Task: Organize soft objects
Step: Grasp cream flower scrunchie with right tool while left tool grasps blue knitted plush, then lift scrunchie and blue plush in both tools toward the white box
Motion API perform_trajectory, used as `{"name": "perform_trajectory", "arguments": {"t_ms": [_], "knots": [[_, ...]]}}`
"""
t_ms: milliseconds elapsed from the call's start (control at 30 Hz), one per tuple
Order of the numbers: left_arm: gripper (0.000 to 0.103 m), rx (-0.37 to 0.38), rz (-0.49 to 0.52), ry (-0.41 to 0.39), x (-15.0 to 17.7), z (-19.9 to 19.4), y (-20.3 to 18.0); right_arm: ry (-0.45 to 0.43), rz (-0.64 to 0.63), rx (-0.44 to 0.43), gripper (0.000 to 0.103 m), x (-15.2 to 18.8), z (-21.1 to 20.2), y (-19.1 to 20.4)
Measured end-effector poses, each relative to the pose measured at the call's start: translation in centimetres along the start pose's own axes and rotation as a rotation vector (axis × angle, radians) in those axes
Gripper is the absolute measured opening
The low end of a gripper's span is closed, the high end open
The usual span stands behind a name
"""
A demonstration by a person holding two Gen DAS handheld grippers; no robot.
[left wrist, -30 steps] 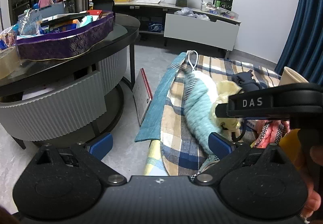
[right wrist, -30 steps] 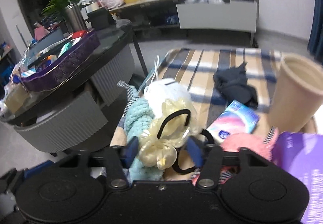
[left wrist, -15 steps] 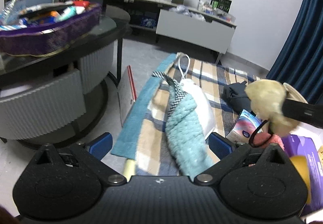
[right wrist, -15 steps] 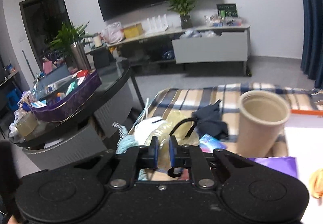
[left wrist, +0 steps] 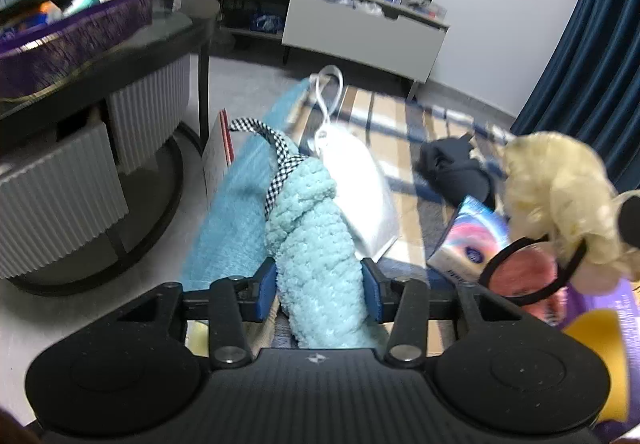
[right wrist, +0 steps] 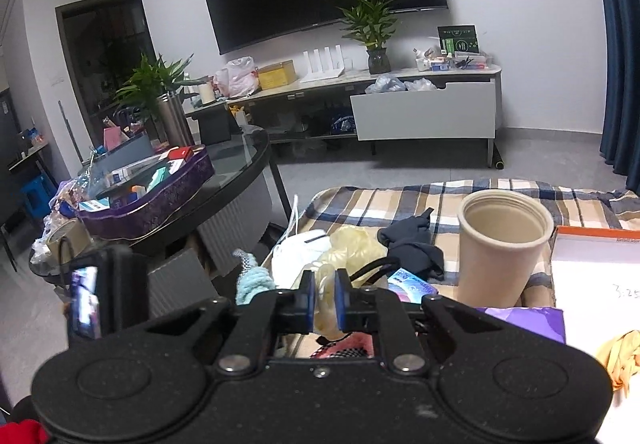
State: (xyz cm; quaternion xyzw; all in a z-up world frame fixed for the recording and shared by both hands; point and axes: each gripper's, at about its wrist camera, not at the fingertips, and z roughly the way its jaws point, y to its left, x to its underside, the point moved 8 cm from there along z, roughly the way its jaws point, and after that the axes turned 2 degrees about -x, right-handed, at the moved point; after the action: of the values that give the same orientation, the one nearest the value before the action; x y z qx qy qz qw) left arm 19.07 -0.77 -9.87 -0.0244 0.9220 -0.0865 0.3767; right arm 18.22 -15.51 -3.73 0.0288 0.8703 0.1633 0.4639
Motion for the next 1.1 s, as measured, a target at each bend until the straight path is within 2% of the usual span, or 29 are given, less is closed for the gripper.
{"name": "perform_trajectory", "arguments": {"t_ms": [300,500,1100], "knots": [[0.04,0.095,-0.022,-0.082,-2.1,-5.6,-1.2,-0.037,0.001,-0.004,0.012,-0.3,-2.0,-0.4],[0.04,0.109,-0.009,-0.156,-3.6,-8.7,-3.3,-0.063,-0.02,-0.021,0.012,-0.6,-3.8,-0.1],[0.04,0.149,0.072,-0.187,-2.9,-12.1,-7.3,-0.134,-0.012,0.0,0.012,-0.9,-9.2,-1.7]]}}
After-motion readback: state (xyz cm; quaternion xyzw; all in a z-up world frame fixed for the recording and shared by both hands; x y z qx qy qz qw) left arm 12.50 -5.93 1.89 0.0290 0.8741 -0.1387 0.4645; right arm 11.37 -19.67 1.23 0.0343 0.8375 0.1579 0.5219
